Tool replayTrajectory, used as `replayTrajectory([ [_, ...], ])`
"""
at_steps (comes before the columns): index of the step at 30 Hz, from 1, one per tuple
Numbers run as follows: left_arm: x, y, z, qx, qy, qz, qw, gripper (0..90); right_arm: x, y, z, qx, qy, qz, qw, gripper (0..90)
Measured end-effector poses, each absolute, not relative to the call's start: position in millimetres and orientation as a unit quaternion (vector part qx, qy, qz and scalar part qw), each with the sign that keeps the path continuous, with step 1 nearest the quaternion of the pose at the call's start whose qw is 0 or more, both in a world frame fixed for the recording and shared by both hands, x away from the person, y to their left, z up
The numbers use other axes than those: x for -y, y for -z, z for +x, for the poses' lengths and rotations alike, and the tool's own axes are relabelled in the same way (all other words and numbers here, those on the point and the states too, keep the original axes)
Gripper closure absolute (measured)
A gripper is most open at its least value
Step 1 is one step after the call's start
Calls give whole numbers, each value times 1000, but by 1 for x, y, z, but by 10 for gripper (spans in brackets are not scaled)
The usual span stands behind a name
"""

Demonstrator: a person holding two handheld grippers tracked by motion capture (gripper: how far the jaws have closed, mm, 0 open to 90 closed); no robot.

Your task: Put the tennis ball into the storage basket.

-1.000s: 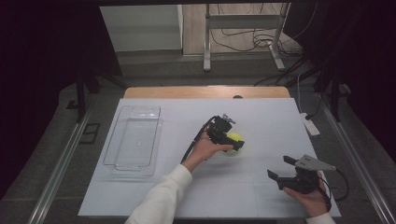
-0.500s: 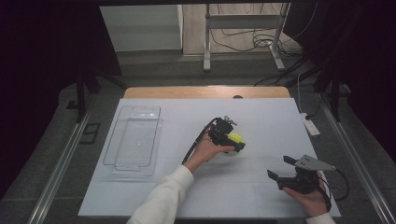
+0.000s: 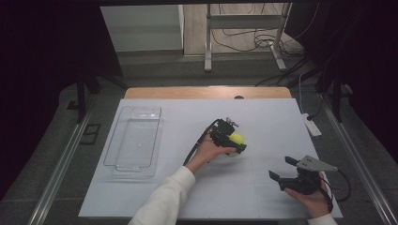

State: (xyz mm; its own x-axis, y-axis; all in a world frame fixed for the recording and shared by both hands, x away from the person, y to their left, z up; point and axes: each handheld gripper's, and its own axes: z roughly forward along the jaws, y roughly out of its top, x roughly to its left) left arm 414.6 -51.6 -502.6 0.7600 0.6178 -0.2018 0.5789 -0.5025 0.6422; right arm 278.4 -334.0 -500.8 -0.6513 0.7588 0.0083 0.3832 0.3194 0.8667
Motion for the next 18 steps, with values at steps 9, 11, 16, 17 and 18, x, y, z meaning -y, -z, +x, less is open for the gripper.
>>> replayTrajectory([
  [9,53,505,412,-333,-47,874,351,253,335,501,278,-785,-458,364,205,126],
  [11,54,505,411,-331,-49,875,349,258,335,501,278,-784,-458,365,205,126],
  [16,55,504,410,-331,-53,875,349,262,335,501,278,-784,-458,365,205,126],
  [17,55,504,409,-330,-54,876,348,263,335,501,278,-784,-458,365,205,126],
  [18,55,504,409,-330,-55,876,347,263,335,501,278,-784,-458,365,205,126],
])
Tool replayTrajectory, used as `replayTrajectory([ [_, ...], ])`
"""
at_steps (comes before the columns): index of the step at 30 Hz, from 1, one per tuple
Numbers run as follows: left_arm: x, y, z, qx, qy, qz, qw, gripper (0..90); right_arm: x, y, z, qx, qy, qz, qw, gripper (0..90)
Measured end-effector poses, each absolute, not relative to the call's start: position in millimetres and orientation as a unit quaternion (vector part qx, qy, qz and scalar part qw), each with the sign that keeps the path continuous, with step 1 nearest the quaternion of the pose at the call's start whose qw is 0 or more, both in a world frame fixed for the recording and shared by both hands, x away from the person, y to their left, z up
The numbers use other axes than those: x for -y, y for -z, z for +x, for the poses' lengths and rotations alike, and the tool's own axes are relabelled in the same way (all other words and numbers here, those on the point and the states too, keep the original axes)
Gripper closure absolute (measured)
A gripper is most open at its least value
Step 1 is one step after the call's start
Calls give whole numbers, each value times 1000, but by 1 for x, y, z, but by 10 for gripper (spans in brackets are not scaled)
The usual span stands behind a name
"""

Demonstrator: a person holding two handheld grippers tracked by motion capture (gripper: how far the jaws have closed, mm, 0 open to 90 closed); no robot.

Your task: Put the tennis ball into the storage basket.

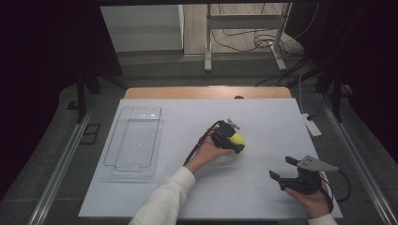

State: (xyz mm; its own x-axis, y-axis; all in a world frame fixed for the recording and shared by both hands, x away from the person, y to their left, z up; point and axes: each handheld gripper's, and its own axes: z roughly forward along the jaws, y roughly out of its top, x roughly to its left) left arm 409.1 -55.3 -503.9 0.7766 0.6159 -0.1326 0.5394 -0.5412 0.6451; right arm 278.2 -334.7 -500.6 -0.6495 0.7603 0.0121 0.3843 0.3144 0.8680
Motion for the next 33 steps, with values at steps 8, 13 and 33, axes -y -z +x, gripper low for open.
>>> replayTrajectory([
  [8,52,501,409,-331,-53,874,351,265,335,501,278,-784,-458,365,206,126],
  [13,49,497,407,-329,-53,872,358,265,335,501,278,-784,-457,366,206,126],
  [33,37,482,396,-321,-64,865,380,265,334,501,278,-784,-456,367,206,126],
])
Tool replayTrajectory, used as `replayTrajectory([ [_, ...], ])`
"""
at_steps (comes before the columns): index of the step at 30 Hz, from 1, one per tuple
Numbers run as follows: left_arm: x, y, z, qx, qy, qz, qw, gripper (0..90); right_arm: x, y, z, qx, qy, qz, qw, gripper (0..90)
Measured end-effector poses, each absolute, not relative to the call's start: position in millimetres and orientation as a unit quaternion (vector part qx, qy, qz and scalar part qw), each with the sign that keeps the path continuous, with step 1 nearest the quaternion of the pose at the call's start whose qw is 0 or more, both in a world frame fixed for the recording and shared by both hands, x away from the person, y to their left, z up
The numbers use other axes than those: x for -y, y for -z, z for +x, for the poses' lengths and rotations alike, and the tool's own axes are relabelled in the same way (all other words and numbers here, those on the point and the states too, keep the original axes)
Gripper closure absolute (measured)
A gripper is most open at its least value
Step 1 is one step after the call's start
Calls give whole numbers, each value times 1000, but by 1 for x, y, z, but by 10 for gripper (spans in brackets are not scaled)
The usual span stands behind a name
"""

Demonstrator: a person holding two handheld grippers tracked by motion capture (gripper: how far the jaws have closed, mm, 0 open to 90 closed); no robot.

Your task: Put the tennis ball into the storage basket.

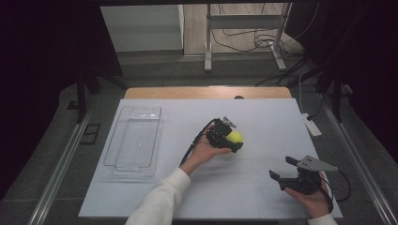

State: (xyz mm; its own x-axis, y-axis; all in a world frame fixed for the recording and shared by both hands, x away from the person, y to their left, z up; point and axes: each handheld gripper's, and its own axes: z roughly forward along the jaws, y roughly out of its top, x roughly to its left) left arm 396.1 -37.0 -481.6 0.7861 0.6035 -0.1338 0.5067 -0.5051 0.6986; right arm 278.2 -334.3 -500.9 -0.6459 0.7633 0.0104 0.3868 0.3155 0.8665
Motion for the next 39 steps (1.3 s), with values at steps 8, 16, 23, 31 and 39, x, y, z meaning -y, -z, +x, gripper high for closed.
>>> replayTrajectory([
  [8,32,478,392,-319,-70,864,384,265,334,501,278,-785,-454,367,208,126],
  [16,25,474,388,-319,-70,861,391,265,334,501,278,-785,-453,367,208,126],
  [23,17,472,382,-316,-71,857,402,265,333,501,278,-785,-454,367,207,126],
  [31,9,468,376,-317,-73,852,411,265,333,502,278,-785,-453,368,207,126],
  [39,2,466,374,-319,-76,848,416,265,332,502,278,-785,-451,369,208,126],
])
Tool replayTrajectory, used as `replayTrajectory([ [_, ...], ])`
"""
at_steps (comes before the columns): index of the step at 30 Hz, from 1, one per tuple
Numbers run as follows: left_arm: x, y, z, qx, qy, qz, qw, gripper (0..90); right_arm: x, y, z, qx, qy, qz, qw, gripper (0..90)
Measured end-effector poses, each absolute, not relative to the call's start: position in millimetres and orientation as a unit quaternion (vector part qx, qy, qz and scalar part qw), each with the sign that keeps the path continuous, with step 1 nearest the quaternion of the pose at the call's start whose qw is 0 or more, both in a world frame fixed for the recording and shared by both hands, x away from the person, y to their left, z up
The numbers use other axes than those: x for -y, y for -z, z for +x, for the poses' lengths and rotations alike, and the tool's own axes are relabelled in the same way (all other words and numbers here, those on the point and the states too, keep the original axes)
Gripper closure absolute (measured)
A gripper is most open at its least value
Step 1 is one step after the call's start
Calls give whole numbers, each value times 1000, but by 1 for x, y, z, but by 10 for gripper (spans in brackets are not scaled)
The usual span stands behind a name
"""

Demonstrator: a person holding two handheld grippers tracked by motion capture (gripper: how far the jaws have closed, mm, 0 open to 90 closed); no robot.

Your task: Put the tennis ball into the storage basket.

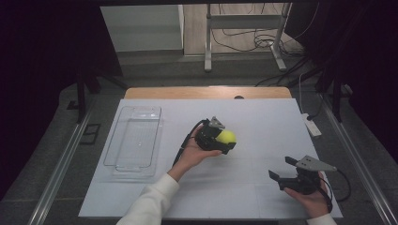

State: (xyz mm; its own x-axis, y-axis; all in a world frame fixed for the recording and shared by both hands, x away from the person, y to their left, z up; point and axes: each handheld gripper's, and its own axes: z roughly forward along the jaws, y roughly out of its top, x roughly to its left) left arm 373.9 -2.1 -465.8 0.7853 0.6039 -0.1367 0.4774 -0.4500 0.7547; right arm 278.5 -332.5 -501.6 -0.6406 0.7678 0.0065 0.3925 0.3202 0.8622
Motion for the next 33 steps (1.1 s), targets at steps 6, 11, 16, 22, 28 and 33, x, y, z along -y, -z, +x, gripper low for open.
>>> replayTrajectory([
  [6,-2,463,372,-318,-78,846,420,265,333,502,278,-785,-451,370,208,126],
  [11,-5,461,368,-317,-81,844,424,265,332,501,278,-785,-453,368,208,127],
  [16,-10,458,366,-316,-85,843,427,265,332,501,278,-785,-453,368,208,127],
  [22,-15,456,362,-314,-89,841,431,265,332,502,278,-785,-452,369,208,127],
  [28,-20,455,358,-314,-91,839,434,265,333,502,278,-785,-452,370,208,127],
  [33,-25,455,356,-315,-90,837,439,265,332,502,278,-785,-452,369,208,127],
])
